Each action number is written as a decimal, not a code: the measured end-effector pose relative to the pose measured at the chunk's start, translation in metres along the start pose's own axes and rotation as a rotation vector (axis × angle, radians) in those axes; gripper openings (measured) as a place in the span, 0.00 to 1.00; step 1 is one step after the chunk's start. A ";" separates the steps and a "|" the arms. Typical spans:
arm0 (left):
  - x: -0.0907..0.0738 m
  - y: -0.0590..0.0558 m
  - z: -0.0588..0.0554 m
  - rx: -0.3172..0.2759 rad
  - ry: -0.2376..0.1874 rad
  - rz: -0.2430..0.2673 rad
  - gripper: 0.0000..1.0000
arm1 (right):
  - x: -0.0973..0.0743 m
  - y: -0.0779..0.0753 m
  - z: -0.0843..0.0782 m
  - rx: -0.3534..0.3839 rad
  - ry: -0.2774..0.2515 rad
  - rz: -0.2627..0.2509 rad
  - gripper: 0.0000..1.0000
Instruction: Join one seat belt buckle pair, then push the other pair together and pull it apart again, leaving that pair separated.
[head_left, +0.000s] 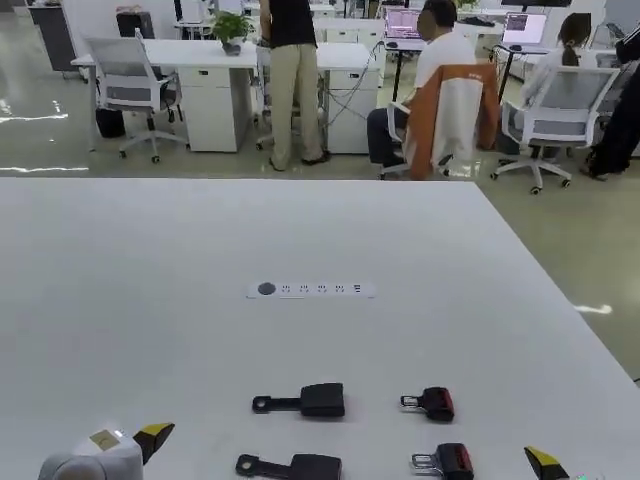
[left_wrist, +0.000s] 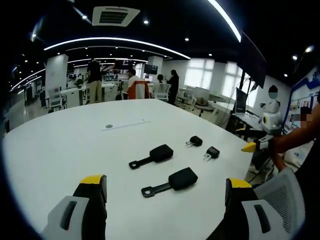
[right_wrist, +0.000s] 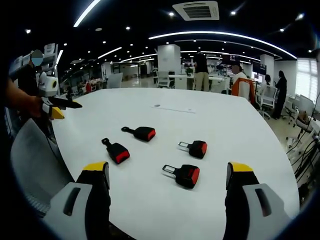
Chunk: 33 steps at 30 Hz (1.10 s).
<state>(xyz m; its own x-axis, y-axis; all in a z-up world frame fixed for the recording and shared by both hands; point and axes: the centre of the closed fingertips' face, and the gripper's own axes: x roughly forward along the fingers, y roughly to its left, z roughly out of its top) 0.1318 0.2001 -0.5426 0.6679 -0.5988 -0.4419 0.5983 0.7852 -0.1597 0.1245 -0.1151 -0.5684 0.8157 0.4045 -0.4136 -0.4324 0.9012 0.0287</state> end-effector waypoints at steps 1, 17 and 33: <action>0.000 0.000 0.000 0.001 0.001 0.000 1.00 | 0.000 0.000 0.000 0.000 -0.002 -0.001 0.97; -0.001 -0.009 0.000 0.005 0.006 -0.006 1.00 | -0.005 0.000 -0.001 0.003 -0.003 -0.005 0.97; -0.002 -0.004 -0.005 -0.004 0.005 0.000 1.00 | -0.009 0.003 0.002 0.000 -0.002 -0.004 0.97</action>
<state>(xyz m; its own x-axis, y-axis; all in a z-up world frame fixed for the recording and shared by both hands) 0.1264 0.1991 -0.5455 0.6658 -0.5978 -0.4466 0.5962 0.7861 -0.1634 0.1164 -0.1163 -0.5628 0.8182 0.4013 -0.4117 -0.4291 0.9029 0.0274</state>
